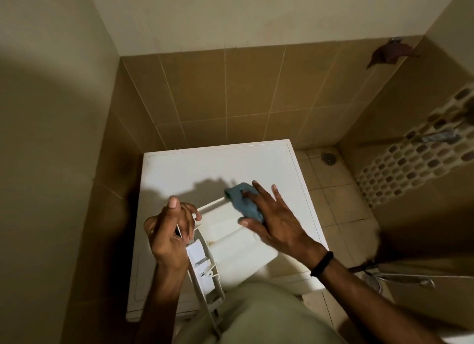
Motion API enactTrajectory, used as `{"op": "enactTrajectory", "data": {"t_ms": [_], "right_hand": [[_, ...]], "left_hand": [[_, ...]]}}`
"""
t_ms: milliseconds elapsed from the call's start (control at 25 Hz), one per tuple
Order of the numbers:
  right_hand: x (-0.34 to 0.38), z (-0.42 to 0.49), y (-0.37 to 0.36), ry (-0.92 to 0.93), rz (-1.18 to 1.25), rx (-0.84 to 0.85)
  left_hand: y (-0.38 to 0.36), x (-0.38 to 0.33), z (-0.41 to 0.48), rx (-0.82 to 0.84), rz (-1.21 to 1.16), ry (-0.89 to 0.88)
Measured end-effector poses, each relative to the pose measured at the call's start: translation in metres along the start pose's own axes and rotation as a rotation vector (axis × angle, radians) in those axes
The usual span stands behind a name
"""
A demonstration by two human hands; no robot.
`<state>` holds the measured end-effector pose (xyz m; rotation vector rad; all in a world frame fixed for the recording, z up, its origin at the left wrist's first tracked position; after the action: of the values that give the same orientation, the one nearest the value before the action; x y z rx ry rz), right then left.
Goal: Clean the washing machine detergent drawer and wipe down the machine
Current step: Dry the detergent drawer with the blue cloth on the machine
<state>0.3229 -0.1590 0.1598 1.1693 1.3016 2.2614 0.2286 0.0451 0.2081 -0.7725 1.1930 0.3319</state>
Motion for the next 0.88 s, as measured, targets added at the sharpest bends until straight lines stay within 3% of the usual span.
{"op": "enactTrajectory", "data": {"t_ms": [120, 200, 360, 440, 560, 640, 680, 800, 880], "right_hand": [[0.070, 0.001, -0.017, 0.142, 0.079, 0.010], [0.073, -0.004, -0.018, 0.195, 0.141, 0.012], [0.006, -0.001, 0.001, -0.130, 0.319, -0.007], [0.021, 0.001, -0.002, -0.159, 0.304, -0.081], [0.085, -0.007, -0.027, 0.127, 0.212, -0.085], [0.082, -0.011, -0.027, 0.280, 0.188, -0.069], [0.066, -0.007, -0.023, 0.260, 0.195, -0.073], [0.011, 0.001, -0.007, -0.057, 0.341, -0.064], [0.026, 0.003, -0.010, -0.160, 0.359, -0.092]], "left_hand": [[-0.006, 0.006, 0.000, 0.021, -0.008, 0.017], [-0.005, 0.006, -0.003, 0.036, -0.015, 0.018], [0.003, -0.001, -0.004, 0.001, -0.022, 0.015], [0.002, -0.003, -0.001, -0.007, -0.007, 0.007], [-0.002, 0.000, -0.001, -0.003, -0.029, -0.002], [0.002, -0.002, -0.003, 0.008, -0.030, 0.009], [0.003, -0.003, -0.004, 0.009, -0.028, -0.005], [0.009, -0.005, -0.005, -0.031, 0.007, -0.010], [0.006, -0.004, -0.002, -0.064, 0.009, -0.006]]}}
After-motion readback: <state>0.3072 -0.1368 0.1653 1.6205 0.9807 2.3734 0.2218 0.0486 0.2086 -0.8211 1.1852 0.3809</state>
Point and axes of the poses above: each hand's wrist, its own z-axis towards the middle knuckle, its own y-axis out of the back of the hand, x = y × z, the point moved 2 cm from there along z, towards the middle knuckle, and after that the axes turned 9 degrees about -x, right-handed, at the moved point
